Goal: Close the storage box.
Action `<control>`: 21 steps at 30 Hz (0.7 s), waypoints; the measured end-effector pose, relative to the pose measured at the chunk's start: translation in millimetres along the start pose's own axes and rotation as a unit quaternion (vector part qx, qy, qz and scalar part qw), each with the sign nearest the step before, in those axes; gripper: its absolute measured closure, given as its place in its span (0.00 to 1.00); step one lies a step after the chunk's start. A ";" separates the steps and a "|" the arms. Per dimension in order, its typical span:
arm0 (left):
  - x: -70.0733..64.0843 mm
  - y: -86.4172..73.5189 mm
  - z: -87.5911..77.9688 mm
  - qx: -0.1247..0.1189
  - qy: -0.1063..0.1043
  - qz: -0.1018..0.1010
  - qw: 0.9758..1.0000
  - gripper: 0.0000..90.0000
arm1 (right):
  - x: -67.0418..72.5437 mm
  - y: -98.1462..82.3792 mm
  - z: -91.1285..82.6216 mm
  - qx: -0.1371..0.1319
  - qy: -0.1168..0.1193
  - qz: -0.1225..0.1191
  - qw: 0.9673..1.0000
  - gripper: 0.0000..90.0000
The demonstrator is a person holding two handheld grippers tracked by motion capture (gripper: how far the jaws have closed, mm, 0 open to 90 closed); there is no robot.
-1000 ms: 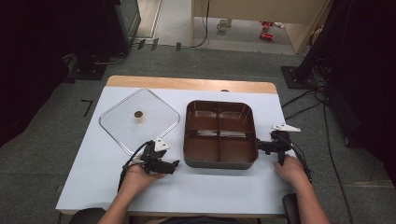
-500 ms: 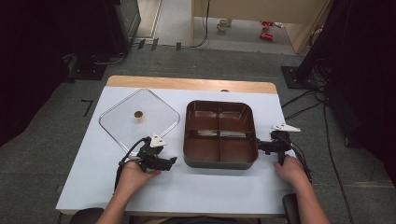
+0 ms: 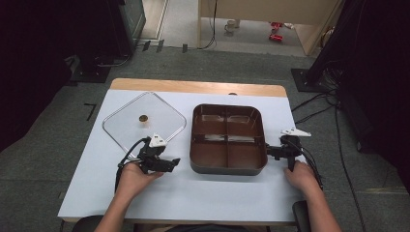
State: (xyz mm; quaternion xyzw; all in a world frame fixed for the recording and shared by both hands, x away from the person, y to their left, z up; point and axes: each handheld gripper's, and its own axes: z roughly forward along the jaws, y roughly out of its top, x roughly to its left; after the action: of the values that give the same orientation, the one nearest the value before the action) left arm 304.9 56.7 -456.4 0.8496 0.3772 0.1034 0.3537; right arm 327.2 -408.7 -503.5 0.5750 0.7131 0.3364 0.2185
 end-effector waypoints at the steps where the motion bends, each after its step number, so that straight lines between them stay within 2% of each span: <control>1: 1.2 1.6 -0.5 -0.001 -0.001 -0.003 1.000 0.28 | 0.0 0.0 0.0 0.000 0.000 0.000 1.000 0.14; 7: 6.5 6.0 -2.8 -0.003 0.002 -0.006 1.000 0.28 | 0.0 0.0 0.0 0.000 0.000 0.000 1.000 0.14; 13: 22.7 12.7 -6.8 -0.008 0.014 -0.015 1.000 0.29 | 0.0 0.0 0.0 0.000 0.000 0.000 1.000 0.14; 21: 35.4 19.3 -10.6 -0.012 0.024 -0.020 0.999 0.30 | 0.0 0.0 0.0 0.000 0.000 0.000 1.000 0.14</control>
State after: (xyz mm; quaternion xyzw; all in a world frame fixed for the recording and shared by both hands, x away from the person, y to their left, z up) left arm 335.7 78.5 -438.8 0.8349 0.4016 0.1210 0.3565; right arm 327.2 -408.7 -503.5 0.5749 0.7133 0.3360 0.2184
